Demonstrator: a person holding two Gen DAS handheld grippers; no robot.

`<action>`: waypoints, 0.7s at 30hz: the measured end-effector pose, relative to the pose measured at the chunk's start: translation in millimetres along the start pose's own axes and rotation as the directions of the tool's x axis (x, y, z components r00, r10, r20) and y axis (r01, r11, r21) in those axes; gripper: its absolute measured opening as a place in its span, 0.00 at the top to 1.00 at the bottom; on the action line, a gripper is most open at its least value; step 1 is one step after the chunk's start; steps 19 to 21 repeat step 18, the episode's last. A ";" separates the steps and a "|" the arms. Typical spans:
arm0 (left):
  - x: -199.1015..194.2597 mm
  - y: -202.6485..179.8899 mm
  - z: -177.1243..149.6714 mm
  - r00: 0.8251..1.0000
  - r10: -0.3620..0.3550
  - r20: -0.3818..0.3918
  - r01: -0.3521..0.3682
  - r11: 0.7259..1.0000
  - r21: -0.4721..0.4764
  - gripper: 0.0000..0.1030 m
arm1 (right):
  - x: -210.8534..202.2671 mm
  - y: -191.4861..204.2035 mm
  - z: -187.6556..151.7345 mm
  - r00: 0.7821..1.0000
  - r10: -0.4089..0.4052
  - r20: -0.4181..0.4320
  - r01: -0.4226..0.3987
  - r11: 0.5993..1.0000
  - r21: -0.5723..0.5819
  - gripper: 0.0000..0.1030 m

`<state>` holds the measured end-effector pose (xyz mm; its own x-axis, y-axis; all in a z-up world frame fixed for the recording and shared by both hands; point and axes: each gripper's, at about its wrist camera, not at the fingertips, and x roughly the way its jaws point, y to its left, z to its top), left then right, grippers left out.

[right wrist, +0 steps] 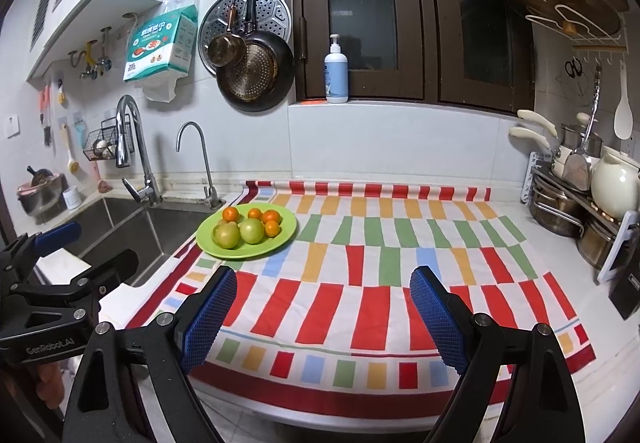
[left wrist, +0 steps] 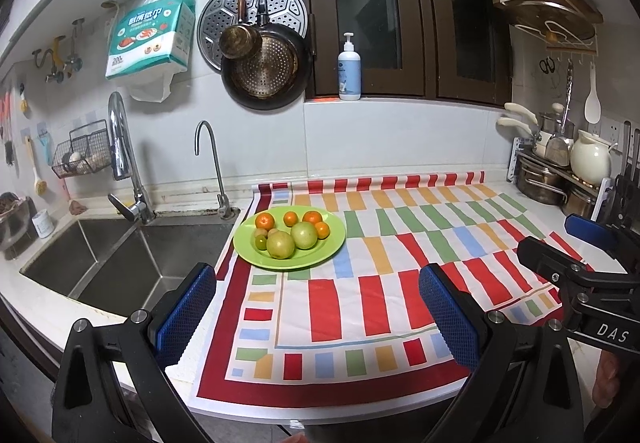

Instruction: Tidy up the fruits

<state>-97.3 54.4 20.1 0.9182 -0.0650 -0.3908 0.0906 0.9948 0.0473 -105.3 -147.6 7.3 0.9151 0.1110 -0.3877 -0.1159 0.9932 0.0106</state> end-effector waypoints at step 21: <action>7.5 -3.9 3.7 1.000 -0.014 -0.018 0.014 1.000 0.006 0.00 | 6.3 -6.2 4.6 1.000 0.005 -0.016 -0.004 1.000 0.006 0.14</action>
